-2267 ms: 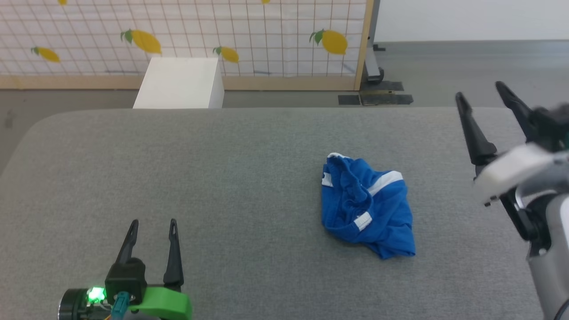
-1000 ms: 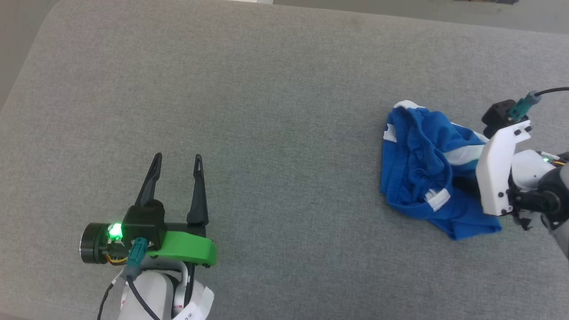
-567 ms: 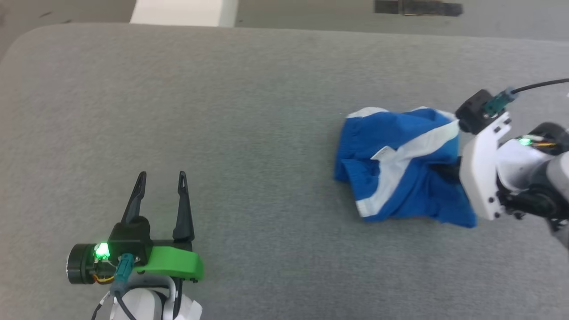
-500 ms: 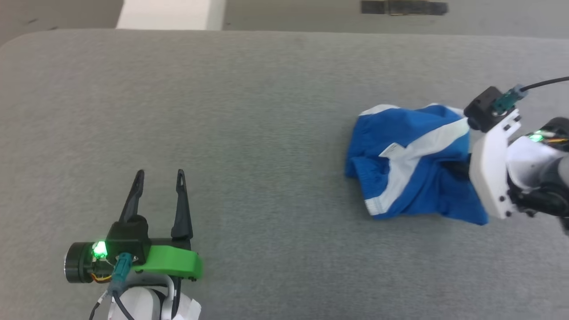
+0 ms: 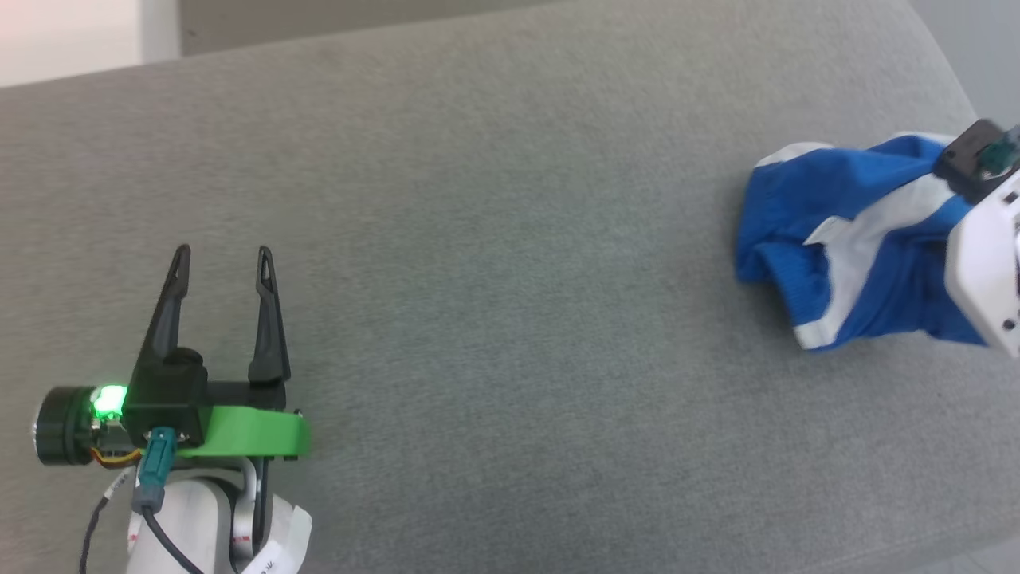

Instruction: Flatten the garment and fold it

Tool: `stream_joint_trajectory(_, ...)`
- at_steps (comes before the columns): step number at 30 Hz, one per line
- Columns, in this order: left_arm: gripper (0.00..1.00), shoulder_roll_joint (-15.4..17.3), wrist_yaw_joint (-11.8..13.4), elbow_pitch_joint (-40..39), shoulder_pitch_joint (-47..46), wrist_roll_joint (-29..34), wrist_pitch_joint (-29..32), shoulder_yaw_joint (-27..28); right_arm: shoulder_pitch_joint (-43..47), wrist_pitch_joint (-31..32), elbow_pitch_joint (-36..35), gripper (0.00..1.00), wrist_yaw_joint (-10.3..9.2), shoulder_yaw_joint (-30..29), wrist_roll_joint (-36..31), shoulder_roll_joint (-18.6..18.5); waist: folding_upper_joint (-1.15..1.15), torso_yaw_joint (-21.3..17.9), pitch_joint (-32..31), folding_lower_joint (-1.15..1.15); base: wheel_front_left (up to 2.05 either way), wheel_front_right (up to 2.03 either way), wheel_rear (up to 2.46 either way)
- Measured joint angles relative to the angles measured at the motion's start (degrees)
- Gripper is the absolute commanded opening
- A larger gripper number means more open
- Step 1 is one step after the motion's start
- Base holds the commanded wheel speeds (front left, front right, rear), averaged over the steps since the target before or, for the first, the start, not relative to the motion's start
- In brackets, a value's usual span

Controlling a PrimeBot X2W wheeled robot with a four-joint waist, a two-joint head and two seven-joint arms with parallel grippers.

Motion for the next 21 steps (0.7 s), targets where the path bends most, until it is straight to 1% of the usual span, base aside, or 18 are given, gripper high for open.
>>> stream_joint_trajectory(2, 1.0, 0.5, 0.0, -0.6, -0.8, 0.2, 0.0, -0.2, -0.7, -0.7, 3.6, 0.0, 0.0, -1.0, -0.5, 0.3, 0.0, -1.3, 1.7, 0.0, 0.0, 0.0, 0.0)
stream_joint_trajectory(4, 1.0, 0.9, -0.1, -1.1, -1.5, 0.6, 0.0, -0.4, -1.1, -1.8, 7.6, 0.0, 0.0, -2.7, -0.5, 1.4, 0.0, -2.1, 3.3, 0.0, 0.0, 0.0, 0.0)
stream_joint_trajectory(8, 1.0, 1.8, -0.6, -2.2, -3.0, 1.2, 0.0, -1.1, -3.4, -4.0, 15.4, 0.0, 0.0, -4.9, -3.3, 2.6, 0.0, -2.9, 6.7, 0.0, 0.0, 0.0, 0.0)
stream_joint_trajectory(12, 1.0, 2.2, -0.6, -3.4, -4.5, 1.2, 0.0, -1.4, -5.5, -6.0, 23.5, 0.0, 0.0, -9.0, -4.8, 4.3, 0.0, -2.5, 10.0, 0.0, 0.0, 0.0, 0.0)
stream_joint_trajectory(15, 1.0, 2.6, -0.5, -4.1, -5.2, 1.2, 0.0, -1.4, -6.5, -7.1, 27.8, 0.0, 0.01, -10.4, -6.8, 5.5, 0.0, -1.7, 11.9, 0.0, 0.0, 0.0, 0.0)
stream_joint_trajectory(18, 1.0, 2.8, -0.5, -4.3, -5.4, 1.1, 0.0, -1.3, -7.7, -8.4, 30.5, 0.0, 0.0, -10.6, -10.2, 5.8, 0.0, -0.6, 13.1, 0.0, 0.0, 0.0, 0.0)
stream_joint_trajectory(20, 1.0, 2.9, -0.5, -4.2, -5.4, 1.1, 0.0, -1.3, -8.1, -9.0, 32.4, 0.0, 0.0, -11.6, -10.4, 6.8, 0.0, 0.1, 13.5, 0.0, 0.0, 0.0, 0.0)
stream_joint_trajectory(21, 1.0, 2.9, -0.3, -4.1, -5.4, 1.1, 0.0, -1.2, -8.2, -9.0, 33.4, 0.23, 0.0, -12.2, -9.9, 7.7, 0.0, 0.4, 13.6, 0.0, 0.0, 0.0, 0.0)
